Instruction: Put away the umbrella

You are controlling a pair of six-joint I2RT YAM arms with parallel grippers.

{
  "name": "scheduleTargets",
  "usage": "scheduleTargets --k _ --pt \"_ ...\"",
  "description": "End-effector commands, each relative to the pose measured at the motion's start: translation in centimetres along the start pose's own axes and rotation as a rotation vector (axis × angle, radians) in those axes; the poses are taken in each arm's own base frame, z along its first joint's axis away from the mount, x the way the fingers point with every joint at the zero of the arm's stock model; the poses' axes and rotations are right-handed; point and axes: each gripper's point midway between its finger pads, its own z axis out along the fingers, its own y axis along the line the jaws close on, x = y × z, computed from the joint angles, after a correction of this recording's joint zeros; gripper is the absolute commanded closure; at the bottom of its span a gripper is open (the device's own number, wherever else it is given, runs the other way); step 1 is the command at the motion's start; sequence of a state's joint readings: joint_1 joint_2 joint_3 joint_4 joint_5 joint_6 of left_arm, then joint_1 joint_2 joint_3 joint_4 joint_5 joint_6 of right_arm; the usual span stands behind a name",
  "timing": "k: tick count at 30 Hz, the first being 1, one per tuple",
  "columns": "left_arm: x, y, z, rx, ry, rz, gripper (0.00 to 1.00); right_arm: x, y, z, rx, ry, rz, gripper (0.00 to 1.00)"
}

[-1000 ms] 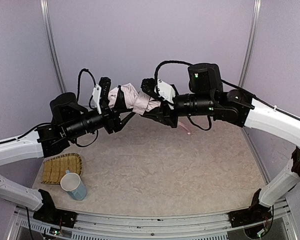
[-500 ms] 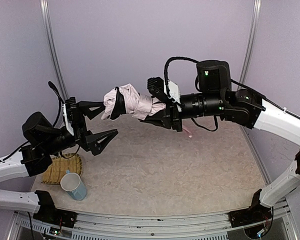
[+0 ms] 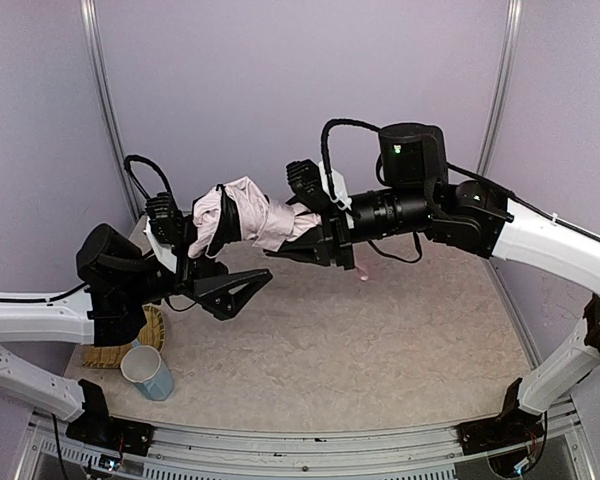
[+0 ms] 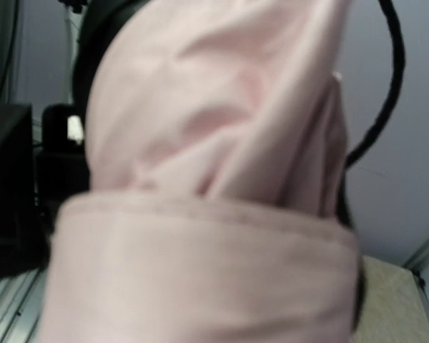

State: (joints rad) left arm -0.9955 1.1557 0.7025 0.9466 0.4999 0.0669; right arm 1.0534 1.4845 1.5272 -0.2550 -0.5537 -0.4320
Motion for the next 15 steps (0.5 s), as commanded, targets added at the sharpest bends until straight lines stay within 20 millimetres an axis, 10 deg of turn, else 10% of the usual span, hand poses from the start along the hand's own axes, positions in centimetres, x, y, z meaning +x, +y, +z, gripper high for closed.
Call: scheduleTargets --k 1,8,15 --pt "-5.8 -0.2 1.0 0.012 -0.214 0.036 0.01 -3.6 -0.9 -0.2 0.006 -0.125 -0.051 1.00" --pt "-4.3 0.8 2.1 -0.025 -0.160 0.015 0.47 -4.0 -0.8 -0.4 0.007 -0.140 -0.051 1.00" --pt "-3.4 0.8 2.0 -0.035 -0.111 0.042 0.67 -4.4 -1.0 -0.8 0.022 -0.150 -0.059 1.00"
